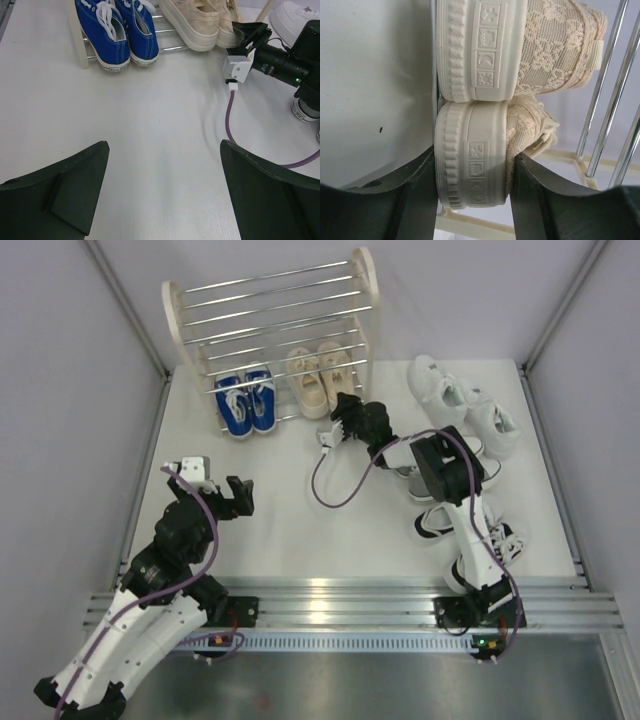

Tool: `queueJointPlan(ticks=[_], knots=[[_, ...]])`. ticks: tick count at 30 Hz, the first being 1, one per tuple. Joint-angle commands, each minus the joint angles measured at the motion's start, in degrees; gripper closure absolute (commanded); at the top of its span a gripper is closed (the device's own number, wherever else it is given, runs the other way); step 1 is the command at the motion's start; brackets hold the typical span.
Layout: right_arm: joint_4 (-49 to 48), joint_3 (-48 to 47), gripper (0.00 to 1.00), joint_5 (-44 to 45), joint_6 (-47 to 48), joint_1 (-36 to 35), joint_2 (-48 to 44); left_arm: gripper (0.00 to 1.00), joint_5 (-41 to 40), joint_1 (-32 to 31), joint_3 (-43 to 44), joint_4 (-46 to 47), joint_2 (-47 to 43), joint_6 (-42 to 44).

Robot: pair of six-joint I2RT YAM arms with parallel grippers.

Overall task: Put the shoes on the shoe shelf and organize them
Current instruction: Adjust the shoe at the shoe shelf.

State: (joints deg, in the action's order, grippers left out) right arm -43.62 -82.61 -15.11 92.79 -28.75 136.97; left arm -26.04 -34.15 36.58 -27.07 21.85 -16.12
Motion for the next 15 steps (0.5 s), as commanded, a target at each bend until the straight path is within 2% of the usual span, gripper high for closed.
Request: queueJointPlan(ticks=[1, 11, 13, 15], knots=[[-6.66, -5.55, 0.99, -2.20, 0.72, -1.22, 0.41, 0.02, -0.76, -0.04, -0.28, 1.23, -0.49, 0.47], [-8.42, -1.68, 0.99, -6.16, 2.30, -1.48, -1.26, 0.02, -0.68, -0.04, -0.28, 1.23, -0.31, 0.47], [-7.45, -3.08, 0.96, -5.02, 1.25, -1.48, -0.91, 0.02, -0.68, -0.04, -0.28, 1.23, -0.40, 0.47], [-6.84, -3.87, 0.88, -4.14, 0.46, -1.48, -0.65, 0.02, -0.68, 0.05, -0.28, 1.23, -0.49, 0.47]])
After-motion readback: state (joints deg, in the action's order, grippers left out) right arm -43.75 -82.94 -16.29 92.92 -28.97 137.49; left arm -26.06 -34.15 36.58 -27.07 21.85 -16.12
